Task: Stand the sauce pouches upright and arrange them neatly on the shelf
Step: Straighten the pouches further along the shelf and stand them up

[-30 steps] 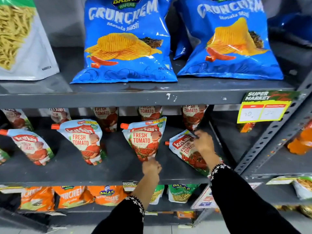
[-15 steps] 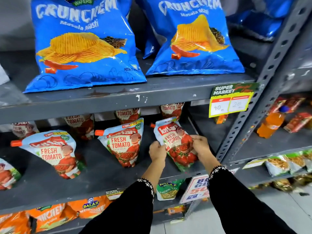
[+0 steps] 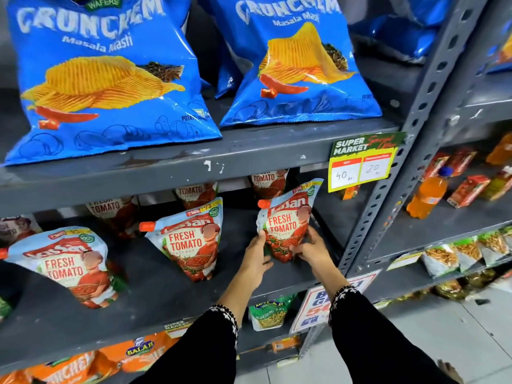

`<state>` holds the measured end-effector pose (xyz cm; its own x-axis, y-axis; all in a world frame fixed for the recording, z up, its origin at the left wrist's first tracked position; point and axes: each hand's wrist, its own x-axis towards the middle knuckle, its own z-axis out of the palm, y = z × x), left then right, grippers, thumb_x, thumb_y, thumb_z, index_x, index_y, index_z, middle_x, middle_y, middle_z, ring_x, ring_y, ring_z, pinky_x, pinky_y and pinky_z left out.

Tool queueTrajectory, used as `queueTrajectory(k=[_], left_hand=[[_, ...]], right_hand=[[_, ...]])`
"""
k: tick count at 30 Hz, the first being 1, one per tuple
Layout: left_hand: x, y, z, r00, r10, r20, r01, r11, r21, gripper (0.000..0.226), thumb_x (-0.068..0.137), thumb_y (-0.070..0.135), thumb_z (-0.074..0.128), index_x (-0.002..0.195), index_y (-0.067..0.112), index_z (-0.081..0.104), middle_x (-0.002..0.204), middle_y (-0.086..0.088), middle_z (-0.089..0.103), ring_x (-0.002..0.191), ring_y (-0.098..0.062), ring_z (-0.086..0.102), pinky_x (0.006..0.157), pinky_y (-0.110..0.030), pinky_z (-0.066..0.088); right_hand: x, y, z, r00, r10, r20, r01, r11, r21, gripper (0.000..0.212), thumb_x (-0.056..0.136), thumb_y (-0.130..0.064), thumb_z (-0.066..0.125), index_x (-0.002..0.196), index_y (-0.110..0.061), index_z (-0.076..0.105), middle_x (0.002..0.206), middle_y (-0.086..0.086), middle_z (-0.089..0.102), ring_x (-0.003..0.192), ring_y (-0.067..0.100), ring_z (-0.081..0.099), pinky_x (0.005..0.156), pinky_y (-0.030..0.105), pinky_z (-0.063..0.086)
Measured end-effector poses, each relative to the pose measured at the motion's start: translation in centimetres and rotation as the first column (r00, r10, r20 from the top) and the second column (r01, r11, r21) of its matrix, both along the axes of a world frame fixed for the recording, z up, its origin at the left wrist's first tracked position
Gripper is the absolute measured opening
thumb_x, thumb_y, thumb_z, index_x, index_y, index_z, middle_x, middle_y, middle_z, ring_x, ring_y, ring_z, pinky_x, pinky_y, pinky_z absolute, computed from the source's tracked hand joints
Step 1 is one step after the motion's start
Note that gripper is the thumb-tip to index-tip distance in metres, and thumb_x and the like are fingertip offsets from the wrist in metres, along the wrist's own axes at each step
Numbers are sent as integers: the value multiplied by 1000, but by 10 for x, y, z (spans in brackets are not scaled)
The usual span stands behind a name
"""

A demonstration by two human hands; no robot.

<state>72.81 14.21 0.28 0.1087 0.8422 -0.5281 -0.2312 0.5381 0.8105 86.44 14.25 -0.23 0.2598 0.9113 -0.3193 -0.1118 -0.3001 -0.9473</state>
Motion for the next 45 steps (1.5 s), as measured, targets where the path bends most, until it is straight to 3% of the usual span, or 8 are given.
queueTrajectory(k=[2, 6, 30, 38, 40, 42, 43, 45], left_hand=[[1, 2, 0, 1000, -22, 2, 22, 1000, 13, 58, 94, 51, 36, 144, 21, 32, 152, -10, 33, 132, -40, 38, 106, -44, 36], [5, 7, 1, 998, -63, 11, 62, 997, 34, 58, 94, 51, 32, 145, 22, 30, 153, -10, 31, 132, -41, 39, 108, -45, 35], [15, 8, 3, 998, -54, -25, 55, 998, 21, 61, 93, 53, 34, 144, 19, 32, 151, -10, 35, 129, -36, 45, 107, -42, 38], [5, -1, 0, 998, 33, -59, -34, 999, -21, 62, 93, 49, 39, 144, 15, 32, 151, -8, 34, 132, -30, 42, 106, -41, 37], [-5, -5, -5, 992, 99, -79, -103, 993, -53, 65, 92, 49, 41, 143, 11, 32, 141, -10, 45, 123, -28, 49, 103, -39, 40], [-16, -9, -8, 983, 160, -89, -167, 984, -67, 64, 92, 49, 41, 140, 7, 36, 94, -4, 56, 84, -17, 56, 86, -33, 48], [-23, -11, -9, 976, 192, -105, -199, 978, -66, 62, 93, 49, 41, 138, 6, 40, 74, 1, 45, 67, -13, 47, 72, -28, 48], [-36, -17, -9, 965, 233, -119, -242, 968, -67, 58, 93, 47, 40, 133, 4, 45, 66, 3, 34, 58, -11, 37, 59, -23, 41]], right_hand=[[0, 0, -2, 998, 40, 54, -40, 999, -8, 69, 71, 21, 61, 131, -9, 46, 126, 15, 58, 115, 30, 54, 102, 51, 45], [4, 2, -2, 995, 45, 87, -45, 999, -3, 68, 74, 15, 64, 134, -7, 42, 133, 19, 55, 123, 34, 52, 103, 51, 45], [17, 3, 0, 989, 82, 121, -78, 996, -32, 63, 78, 8, 63, 133, -15, 43, 135, 13, 55, 124, 30, 50, 104, 52, 44], [6, -3, -15, 994, -42, 103, 48, 998, -52, 81, 74, 9, 67, 144, -3, 27, 145, 18, 45, 133, 32, 43, 112, 49, 36], [-2, -7, -19, 986, -89, 143, 101, 991, -82, 83, 73, 3, 69, 144, -1, 26, 144, 21, 45, 133, 33, 44, 112, 49, 35], [-10, -10, -19, 974, -141, 180, 159, 983, -90, 81, 73, 1, 69, 142, 1, 28, 140, 22, 50, 129, 34, 48, 111, 46, 38], [-15, -13, -19, 965, -165, 205, 187, 978, -93, 78, 73, 0, 69, 141, 2, 30, 137, 22, 53, 126, 34, 51, 109, 44, 40], [-24, -16, -17, 944, -206, 259, 239, 965, -104, 68, 74, -2, 68, 134, 3, 37, 130, 23, 58, 120, 35, 54, 103, 39, 42]])
